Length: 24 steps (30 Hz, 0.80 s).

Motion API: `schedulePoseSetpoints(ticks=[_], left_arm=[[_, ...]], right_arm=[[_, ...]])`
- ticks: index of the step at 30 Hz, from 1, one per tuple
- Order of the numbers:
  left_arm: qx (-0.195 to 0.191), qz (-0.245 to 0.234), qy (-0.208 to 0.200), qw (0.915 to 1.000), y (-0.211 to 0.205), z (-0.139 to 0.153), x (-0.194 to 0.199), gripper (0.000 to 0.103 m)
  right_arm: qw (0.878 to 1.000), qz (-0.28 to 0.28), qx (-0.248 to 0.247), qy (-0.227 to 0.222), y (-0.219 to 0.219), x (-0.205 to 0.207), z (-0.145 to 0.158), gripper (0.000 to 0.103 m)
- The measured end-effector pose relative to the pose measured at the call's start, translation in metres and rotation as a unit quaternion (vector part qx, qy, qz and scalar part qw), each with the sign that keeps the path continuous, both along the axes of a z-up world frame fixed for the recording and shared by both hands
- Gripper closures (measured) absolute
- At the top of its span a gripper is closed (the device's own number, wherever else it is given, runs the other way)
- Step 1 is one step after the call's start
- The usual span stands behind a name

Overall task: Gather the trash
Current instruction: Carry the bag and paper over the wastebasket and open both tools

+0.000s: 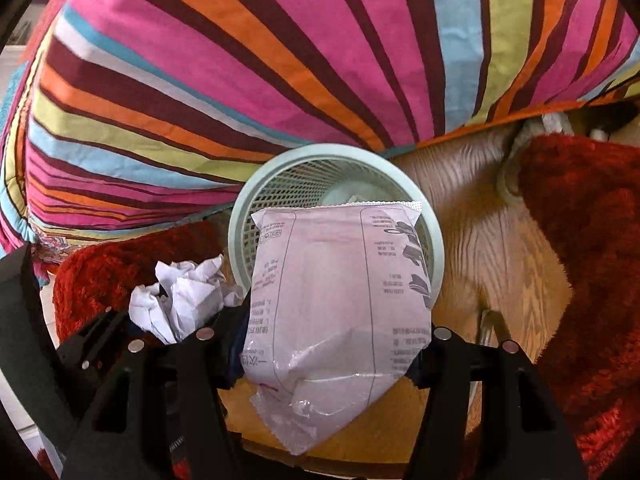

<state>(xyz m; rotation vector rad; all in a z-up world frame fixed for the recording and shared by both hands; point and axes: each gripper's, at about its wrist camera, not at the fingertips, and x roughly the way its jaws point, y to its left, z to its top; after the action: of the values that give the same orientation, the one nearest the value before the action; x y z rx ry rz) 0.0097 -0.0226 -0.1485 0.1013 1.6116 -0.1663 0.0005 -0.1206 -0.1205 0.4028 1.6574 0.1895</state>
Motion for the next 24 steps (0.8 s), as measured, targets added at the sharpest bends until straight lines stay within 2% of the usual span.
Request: schedulePoseSetpoints(ticks=[6, 14, 19, 20, 22, 24], left_arm=[[-0.001, -0.001, 0.032, 0.9995, -0.002, -0.015, 0.001, 0.048], [0.003, 0.005, 0.062, 0.9981, -0.001, -0.03, 0.004, 0.047], [0.002, 0.014, 0.081, 0.9966, 0.0, -0.038, 0.005, 0.04], [0.002, 0.016, 0.083, 0.9964, 0.001, -0.039, 0.004, 0.037], [0.006, 0.022, 0.087, 0.9959, 0.004, -0.041, 0.004, 0.031], [0.008, 0.025, 0.086, 0.9959, 0.004, -0.041, 0.004, 0.025]], right_arm=[[0.999, 0.0, -0.006, 0.032, 0.005, 0.005, -0.023, 0.047], [0.999, 0.007, -0.01, 0.045, 0.009, 0.006, -0.032, 0.047], [0.999, 0.005, -0.001, 0.05, 0.009, 0.007, -0.035, 0.045], [0.999, 0.004, 0.004, 0.053, 0.009, 0.007, -0.036, 0.043], [0.999, 0.0, 0.001, 0.054, 0.009, 0.006, -0.037, 0.023], [0.999, -0.006, 0.001, 0.052, 0.007, 0.007, -0.036, 0.02]])
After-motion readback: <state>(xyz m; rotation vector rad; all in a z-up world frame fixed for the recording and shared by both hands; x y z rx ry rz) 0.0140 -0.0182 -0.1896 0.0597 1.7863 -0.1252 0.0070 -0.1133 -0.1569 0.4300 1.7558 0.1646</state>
